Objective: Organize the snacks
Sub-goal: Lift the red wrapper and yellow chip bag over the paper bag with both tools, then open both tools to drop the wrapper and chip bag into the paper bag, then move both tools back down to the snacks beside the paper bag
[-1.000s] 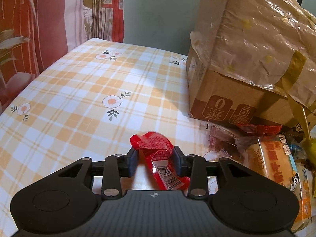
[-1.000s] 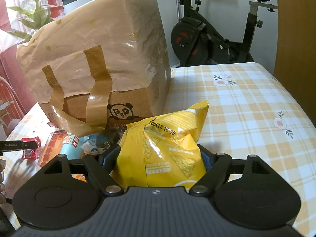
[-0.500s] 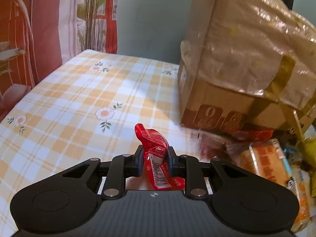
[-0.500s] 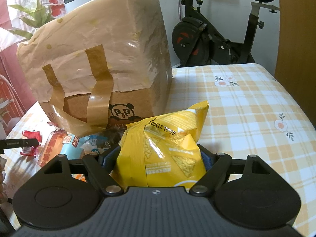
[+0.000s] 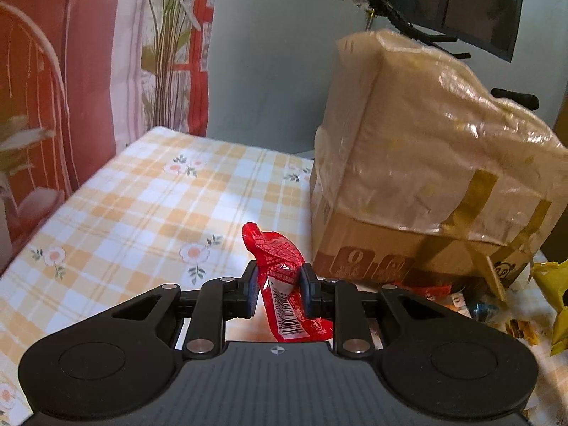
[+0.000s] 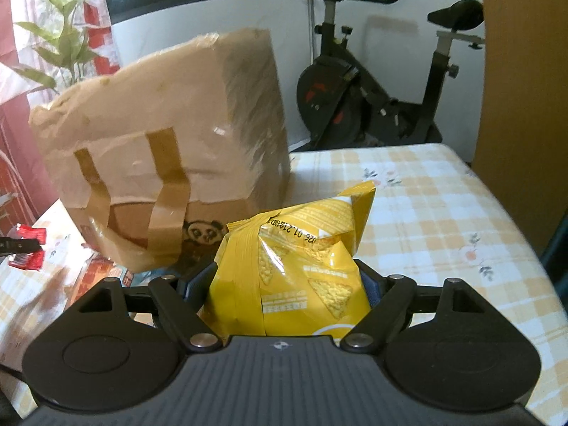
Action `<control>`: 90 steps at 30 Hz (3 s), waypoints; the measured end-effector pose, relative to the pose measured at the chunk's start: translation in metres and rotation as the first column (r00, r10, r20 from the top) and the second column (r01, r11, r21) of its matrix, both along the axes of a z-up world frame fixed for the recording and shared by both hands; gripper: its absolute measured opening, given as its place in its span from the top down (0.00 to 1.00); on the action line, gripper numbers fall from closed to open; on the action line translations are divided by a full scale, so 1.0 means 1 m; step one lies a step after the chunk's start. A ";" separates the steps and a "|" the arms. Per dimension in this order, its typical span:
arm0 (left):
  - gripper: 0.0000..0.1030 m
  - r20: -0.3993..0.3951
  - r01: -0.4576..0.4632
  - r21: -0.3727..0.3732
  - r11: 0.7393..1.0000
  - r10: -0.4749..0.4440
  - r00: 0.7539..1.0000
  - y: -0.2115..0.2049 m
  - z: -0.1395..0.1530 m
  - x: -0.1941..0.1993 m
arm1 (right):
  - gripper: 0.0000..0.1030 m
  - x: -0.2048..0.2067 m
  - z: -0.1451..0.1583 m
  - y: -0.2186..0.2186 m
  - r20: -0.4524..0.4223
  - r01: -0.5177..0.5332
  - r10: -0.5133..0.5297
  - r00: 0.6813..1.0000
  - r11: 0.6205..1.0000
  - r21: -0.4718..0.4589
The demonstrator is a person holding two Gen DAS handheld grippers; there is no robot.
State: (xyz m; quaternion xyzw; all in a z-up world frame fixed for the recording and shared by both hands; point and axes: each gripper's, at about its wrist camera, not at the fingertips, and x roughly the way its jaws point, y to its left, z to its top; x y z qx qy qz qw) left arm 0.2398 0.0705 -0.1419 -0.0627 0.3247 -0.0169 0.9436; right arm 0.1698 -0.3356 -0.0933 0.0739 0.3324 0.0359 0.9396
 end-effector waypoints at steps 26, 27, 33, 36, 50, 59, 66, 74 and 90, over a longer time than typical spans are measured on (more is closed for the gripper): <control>0.76 0.266 0.091 0.005 0.996 -0.088 0.960 -0.025 0.102 -0.013 | 0.21 -0.003 0.086 -0.035 0.273 0.117 -0.101 0.957 0.992 -0.042; 0.76 0.282 0.095 0.007 0.995 -0.093 0.955 -0.027 0.107 -0.012 | 0.21 -0.001 0.093 -0.035 0.291 0.115 -0.098 0.952 0.993 -0.041; 0.76 0.354 0.140 0.019 0.990 -0.138 0.925 -0.044 0.139 0.001 | 0.21 0.018 0.126 -0.028 0.373 0.068 -0.053 0.926 0.997 -0.028; 0.76 0.379 0.181 0.026 0.983 -0.177 0.908 -0.057 0.149 0.013 | 0.21 0.038 0.140 -0.014 0.398 0.021 -0.002 0.917 0.999 -0.043; 0.75 0.276 0.284 0.021 0.959 -0.278 0.920 -0.114 0.129 0.098 | 0.21 0.141 0.135 0.074 0.342 -0.171 0.206 0.917 0.977 -0.128; 0.59 0.198 0.293 0.042 0.955 -0.295 0.935 -0.114 0.111 0.118 | 0.18 0.161 0.103 0.080 0.198 -0.182 0.206 0.958 0.974 -0.131; 0.40 0.190 0.282 0.049 0.958 -0.287 0.939 -0.108 0.112 0.110 | 0.10 0.148 0.105 0.081 0.189 -0.193 0.217 0.958 0.972 -0.137; 0.34 0.194 0.265 0.052 0.963 -0.270 0.943 -0.094 0.120 0.088 | 0.10 0.123 0.113 0.077 0.208 -0.182 0.203 0.957 0.976 -0.116; 0.33 0.191 0.210 0.020 0.978 -0.210 0.959 -0.047 0.108 0.017 | 0.10 0.045 0.116 0.052 0.276 -0.101 0.105 0.955 0.994 -0.031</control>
